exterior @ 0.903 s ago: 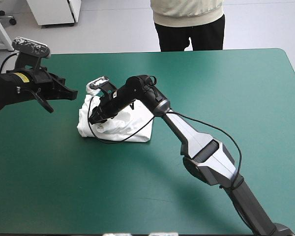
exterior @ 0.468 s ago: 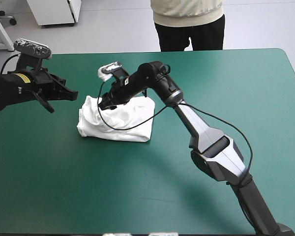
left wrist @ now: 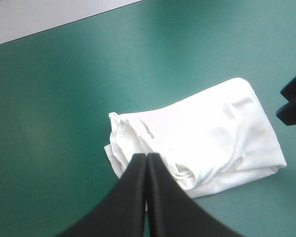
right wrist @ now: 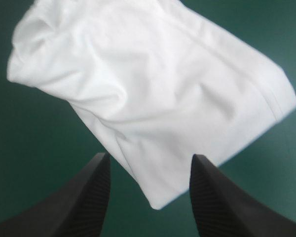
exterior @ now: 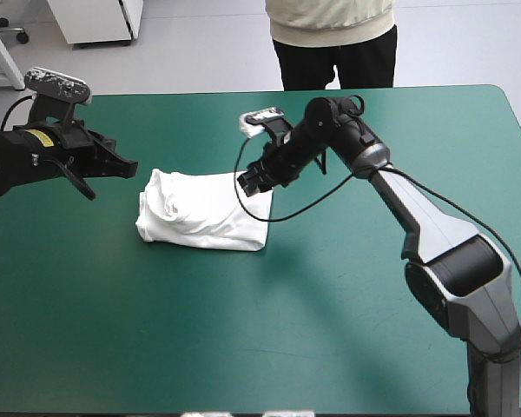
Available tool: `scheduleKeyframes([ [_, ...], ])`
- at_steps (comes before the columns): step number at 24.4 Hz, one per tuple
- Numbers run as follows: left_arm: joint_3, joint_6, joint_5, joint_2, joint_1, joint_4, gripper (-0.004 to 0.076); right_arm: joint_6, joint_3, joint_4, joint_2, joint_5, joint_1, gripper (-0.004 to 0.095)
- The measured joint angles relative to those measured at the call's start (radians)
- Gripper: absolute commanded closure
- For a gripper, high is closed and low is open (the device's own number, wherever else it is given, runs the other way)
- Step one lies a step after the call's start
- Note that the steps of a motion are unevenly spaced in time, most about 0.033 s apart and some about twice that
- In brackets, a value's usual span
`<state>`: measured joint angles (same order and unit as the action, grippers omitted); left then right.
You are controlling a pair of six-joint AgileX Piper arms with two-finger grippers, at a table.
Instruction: Fold the cloth
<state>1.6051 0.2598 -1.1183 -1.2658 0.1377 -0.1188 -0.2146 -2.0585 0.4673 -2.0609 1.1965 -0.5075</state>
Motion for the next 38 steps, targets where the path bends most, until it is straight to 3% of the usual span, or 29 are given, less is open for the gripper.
scheduleKeyframes([
  [3,0.000,0.000,0.003,0.001,0.000,-0.001,0.0733,-0.092,0.276,0.159,0.084,-0.139,0.089,0.0420],
  [4,0.000,0.000,0.005,0.001,0.000,-0.001,0.0733,-0.167,0.377,0.281,0.098,-0.193,0.135,0.0401],
  [6,0.000,0.000,0.007,0.001,0.000,-0.002,0.0733,-0.262,0.466,0.413,0.081,-0.242,0.172,0.0360],
  [9,0.000,0.000,0.007,0.001,0.000,-0.004,0.0733,-0.328,0.496,0.490,0.021,-0.277,0.167,0.0373],
  [11,0.000,0.000,0.007,0.001,0.000,-0.004,0.0733,-0.354,0.496,0.548,-0.014,-0.294,0.156,0.0426],
  [15,0.000,0.000,0.008,0.001,0.000,-0.004,0.0733,-0.387,0.493,0.614,-0.062,-0.319,0.147,0.0624],
  [18,0.000,0.001,0.008,0.001,0.000,-0.005,0.0733,-0.399,0.475,0.615,-0.083,-0.317,0.137,0.0918],
  [24,0.000,0.001,0.008,0.001,0.000,-0.007,0.0733,-0.409,0.468,0.558,-0.072,-0.306,0.151,0.0903],
  [28,0.000,0.001,0.008,0.002,0.000,-0.007,0.0733,-0.352,0.469,0.397,-0.001,-0.290,0.213,0.0903],
  [34,0.000,0.003,0.008,0.002,0.000,-0.008,0.0733,-0.245,0.511,0.157,0.145,-0.237,0.392,0.0903],
  [38,0.000,0.003,0.012,0.002,0.000,-0.008,0.0733,-0.189,0.565,0.039,0.224,-0.193,0.571,0.0903],
])
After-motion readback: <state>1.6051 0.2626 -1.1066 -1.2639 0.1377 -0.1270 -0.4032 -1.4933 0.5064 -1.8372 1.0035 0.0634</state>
